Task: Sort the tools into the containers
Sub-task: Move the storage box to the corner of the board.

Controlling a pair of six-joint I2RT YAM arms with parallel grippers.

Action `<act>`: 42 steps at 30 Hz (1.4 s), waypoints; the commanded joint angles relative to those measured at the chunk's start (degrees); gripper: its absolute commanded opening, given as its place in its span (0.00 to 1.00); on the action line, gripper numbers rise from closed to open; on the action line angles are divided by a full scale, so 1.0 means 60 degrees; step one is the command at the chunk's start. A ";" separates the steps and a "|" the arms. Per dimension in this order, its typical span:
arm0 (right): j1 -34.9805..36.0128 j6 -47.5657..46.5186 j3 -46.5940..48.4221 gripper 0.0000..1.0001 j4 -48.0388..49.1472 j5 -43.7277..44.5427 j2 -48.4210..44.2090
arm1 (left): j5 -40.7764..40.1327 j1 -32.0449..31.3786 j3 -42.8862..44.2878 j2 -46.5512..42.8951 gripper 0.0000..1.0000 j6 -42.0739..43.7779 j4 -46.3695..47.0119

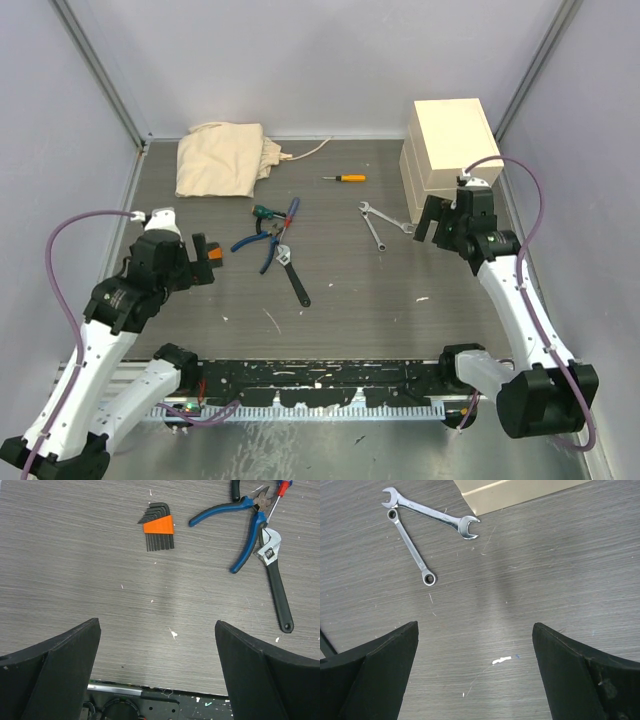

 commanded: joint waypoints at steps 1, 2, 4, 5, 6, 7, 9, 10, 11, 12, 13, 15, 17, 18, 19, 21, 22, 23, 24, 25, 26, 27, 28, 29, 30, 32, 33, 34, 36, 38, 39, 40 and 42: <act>-0.0062 -0.0328 0.1033 1.00 0.0844 0.0102 0.0425 | 0.0093 -0.0026 0.0398 0.0070 0.98 -0.0012 0.0236; -0.0064 -0.0353 0.1279 1.00 0.0842 0.0217 0.0577 | 0.0104 -0.0032 0.0398 0.0098 0.98 0.0001 0.0231; -0.0075 -0.0364 0.1847 1.00 0.0842 0.0565 0.0800 | 0.0104 -0.0014 0.0404 0.0144 0.98 -0.0006 0.0214; -0.0098 -0.0352 0.2075 1.00 0.0842 0.0712 0.0895 | 0.0096 -0.0011 0.0412 0.0147 0.98 0.0002 0.0212; -0.0138 -0.0344 0.2283 1.00 0.0844 0.0841 0.0963 | 0.0104 0.0001 0.0412 0.0141 0.98 0.0003 0.0215; -0.0214 -0.0328 0.2503 1.00 0.0837 0.0914 0.1042 | 0.0092 0.0004 0.0400 0.0151 0.98 0.0003 0.0212; -0.0442 -0.0328 0.2936 1.00 0.0842 0.0956 0.1210 | 0.0091 0.0008 0.0398 0.0148 0.98 0.0003 0.0220; -0.0600 -0.0335 0.3178 1.00 0.0813 0.0911 0.1323 | 0.0089 0.0014 0.0398 0.0161 0.98 0.0003 0.0213; -0.0808 -0.0362 0.3406 1.00 0.0791 0.0849 0.1455 | 0.0085 0.0017 0.0398 0.0162 0.98 -0.0004 0.0212; -0.0916 -0.0389 0.3640 1.00 0.0763 0.0790 0.1518 | 0.0079 0.0017 0.0398 0.0175 0.98 0.0002 0.0215; -0.1170 -0.0410 0.3834 1.00 0.0757 0.0744 0.1651 | 0.0076 0.0019 0.0398 0.0184 0.98 0.0001 0.0201; -0.1669 -0.0408 0.4223 1.00 0.0755 0.0561 0.1869 | 0.0088 0.0019 0.0398 0.0185 0.98 -0.0004 0.0195; -0.2235 -0.0339 0.4594 1.00 0.0749 0.0168 0.2086 | 0.0097 0.0019 0.0398 0.0203 0.98 -0.0001 0.0197; -0.2507 -0.0318 0.4755 1.00 0.0782 -0.0004 0.2205 | 0.0097 0.0019 0.0394 0.0217 0.98 0.0003 0.0197; -0.2750 -0.0314 0.4887 1.00 0.0853 -0.0117 0.2310 | 0.0108 0.0019 0.0397 0.0228 0.98 -0.0001 0.0200; -0.3192 -0.0305 0.5123 1.00 0.0999 -0.0415 0.2564 | 0.0129 0.0011 0.0398 0.0256 0.98 0.0008 0.0198; -0.3397 -0.0253 0.5204 1.00 0.1076 -0.0653 0.2681 | 0.0147 0.0018 0.0398 0.0271 0.98 0.0009 0.0210; -0.3612 -0.0135 0.5221 1.00 0.1216 -0.0923 0.2802 | 0.0171 0.0019 0.0391 0.0277 0.98 0.0011 0.0213; -0.3785 -0.0042 0.5196 1.00 0.1444 -0.1213 0.2885 | 0.0176 0.0012 0.0397 0.0292 0.98 0.0017 0.0217; -0.3944 0.0047 0.5117 1.00 0.1708 -0.1539 0.2959 | 0.0191 0.0015 0.0398 0.0294 0.98 0.0023 0.0218; -0.4050 0.0122 0.5087 1.00 0.1958 -0.1647 0.3043 | 0.0209 0.0019 0.0398 0.0294 0.98 0.0031 0.0212; -0.4118 0.0183 0.5071 1.00 0.2179 -0.1752 0.3145 | 0.0212 0.0019 0.0398 0.0291 0.98 0.0039 0.0219; -0.4185 0.0229 0.5082 1.00 0.2372 -0.1840 0.3257 | 0.0214 0.0019 0.0398 0.0279 0.98 0.0046 0.0218; -0.4225 0.0273 0.5136 1.00 0.2533 -0.1919 0.3385 | 0.0216 0.0019 0.0398 0.0276 0.98 0.0047 0.0221; -0.4279 0.0330 0.5149 1.00 0.2764 -0.2103 0.3501 | 0.0222 0.0016 0.0398 0.0263 0.98 0.0054 0.0215; -0.4364 0.0491 0.5076 1.00 0.3303 -0.2483 0.3745 | 0.0231 0.0018 0.0398 0.0247 0.98 0.0062 0.0217; -0.4395 0.0588 0.5000 1.00 0.3581 -0.2677 0.3847 | 0.0231 0.0017 0.0398 0.0235 0.98 0.0062 0.0218; -0.4407 0.0651 0.4947 1.00 0.3849 -0.2809 0.3978 | 0.0233 0.0019 0.0398 0.0247 0.98 0.0062 0.0209; -0.4403 0.0782 0.4936 1.00 0.4155 -0.3040 0.4224 | 0.0210 0.0010 0.0398 0.0250 0.98 0.0062 0.0206; -0.4426 0.0866 0.4863 1.00 0.4440 -0.3194 0.4412 | 0.0194 0.0020 0.0397 0.0239 0.98 0.0062 0.0201; -0.4420 0.0902 0.4818 1.00 0.4553 -0.3253 0.4494 | 0.0195 0.0019 0.0398 0.0234 0.98 0.0062 0.0207; -0.4415 0.0927 0.4805 1.00 0.4633 -0.3312 0.4568 | 0.0203 0.0019 0.0396 0.0228 0.98 0.0062 0.0194; -0.4423 0.0980 0.4830 1.00 0.4634 -0.3459 0.4770 | 0.0207 0.0019 0.0398 0.0248 0.98 0.0062 0.0201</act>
